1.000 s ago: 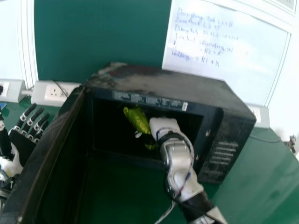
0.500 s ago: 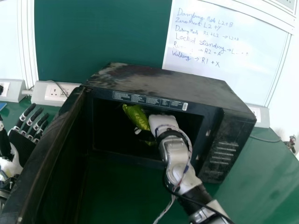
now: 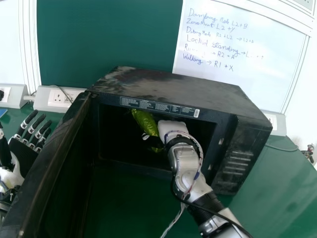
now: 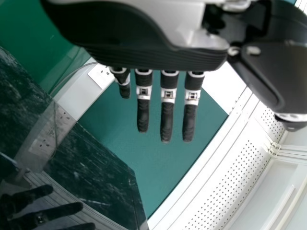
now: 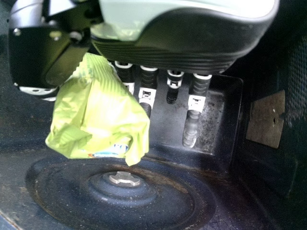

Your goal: Put biscuit inside oven

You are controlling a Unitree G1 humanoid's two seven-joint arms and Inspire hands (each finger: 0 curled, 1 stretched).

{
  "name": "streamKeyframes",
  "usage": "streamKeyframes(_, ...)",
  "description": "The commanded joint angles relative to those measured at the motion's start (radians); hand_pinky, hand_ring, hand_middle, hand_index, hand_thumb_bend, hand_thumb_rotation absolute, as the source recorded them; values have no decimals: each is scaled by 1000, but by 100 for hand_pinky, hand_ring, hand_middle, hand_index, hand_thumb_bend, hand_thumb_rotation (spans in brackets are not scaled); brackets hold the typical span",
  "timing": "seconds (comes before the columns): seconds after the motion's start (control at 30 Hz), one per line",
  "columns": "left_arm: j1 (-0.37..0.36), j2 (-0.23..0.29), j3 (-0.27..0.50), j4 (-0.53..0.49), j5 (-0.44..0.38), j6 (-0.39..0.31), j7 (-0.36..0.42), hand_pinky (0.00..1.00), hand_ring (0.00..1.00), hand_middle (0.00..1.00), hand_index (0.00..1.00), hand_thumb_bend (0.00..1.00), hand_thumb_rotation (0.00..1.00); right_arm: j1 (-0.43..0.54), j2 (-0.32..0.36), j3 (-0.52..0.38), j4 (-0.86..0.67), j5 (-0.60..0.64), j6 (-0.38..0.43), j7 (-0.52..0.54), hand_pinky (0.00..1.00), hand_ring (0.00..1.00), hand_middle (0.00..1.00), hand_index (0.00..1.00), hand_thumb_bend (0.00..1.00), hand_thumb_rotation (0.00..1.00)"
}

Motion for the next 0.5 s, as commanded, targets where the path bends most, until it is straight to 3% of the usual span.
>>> streamKeyframes(0.0, 2, 3, 7, 7, 3, -10, -16, 83, 76, 72, 69, 84, 38, -40, 0, 1, 17, 18, 3, -33, 51, 50, 45, 53, 53, 0)
streamKeyframes(0.17, 2, 2, 9, 6, 2, -8, -15, 82, 76, 71, 69, 83, 38, -54, 1, 13, 50, 31, 3, -50, 53, 51, 45, 52, 53, 0)
streamKeyframes(0.37, -1, 0, 10, 13, -2, -8, -14, 82, 75, 71, 69, 85, 37, -68, 5, 20, 66, 50, 6, -49, 47, 46, 45, 53, 53, 0)
streamKeyframes(0.47, -1, 2, 10, 12, 1, -8, -14, 83, 76, 71, 69, 87, 36, -72, 7, 24, 71, 58, 10, -52, 52, 50, 45, 53, 53, 0)
